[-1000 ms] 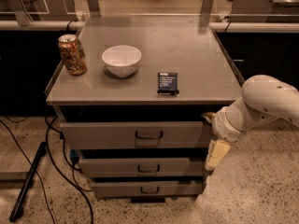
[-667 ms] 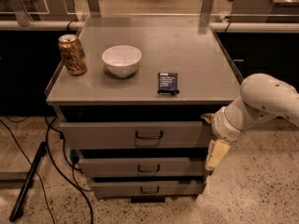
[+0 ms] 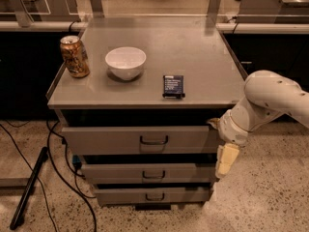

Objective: Open top drawer

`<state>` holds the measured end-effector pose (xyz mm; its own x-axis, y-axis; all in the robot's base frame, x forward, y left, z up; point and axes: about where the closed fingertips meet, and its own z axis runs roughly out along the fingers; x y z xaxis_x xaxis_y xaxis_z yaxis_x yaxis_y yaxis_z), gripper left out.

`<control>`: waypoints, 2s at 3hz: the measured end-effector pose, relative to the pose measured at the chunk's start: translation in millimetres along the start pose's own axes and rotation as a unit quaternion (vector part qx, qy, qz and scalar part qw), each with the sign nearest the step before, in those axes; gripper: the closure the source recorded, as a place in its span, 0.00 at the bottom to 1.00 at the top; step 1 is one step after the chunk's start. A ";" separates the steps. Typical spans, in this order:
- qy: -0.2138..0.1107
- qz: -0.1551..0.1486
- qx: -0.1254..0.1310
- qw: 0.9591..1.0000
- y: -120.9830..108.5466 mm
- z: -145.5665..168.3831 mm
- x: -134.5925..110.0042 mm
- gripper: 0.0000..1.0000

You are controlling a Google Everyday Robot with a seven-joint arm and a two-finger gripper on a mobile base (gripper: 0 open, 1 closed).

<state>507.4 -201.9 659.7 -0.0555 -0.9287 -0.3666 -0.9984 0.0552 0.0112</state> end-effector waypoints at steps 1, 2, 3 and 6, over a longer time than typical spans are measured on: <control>0.006 -0.002 -0.026 1.000 10.3 -4.2 -1.5 0.00; 0.010 0.001 -0.051 0.999 25.0 -11.0 -1.1 0.00; 0.012 0.007 -0.080 0.997 41.2 -16.9 -0.1 0.00; -0.005 0.029 -0.149 0.988 72.5 -28.2 4.7 0.00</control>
Offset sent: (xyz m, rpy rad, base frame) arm -0.0414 -0.0059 0.0217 -0.0185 0.1502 0.0479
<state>434.4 -212.6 685.0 -0.1135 -0.9237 -0.3659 -0.9524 -0.0037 0.3048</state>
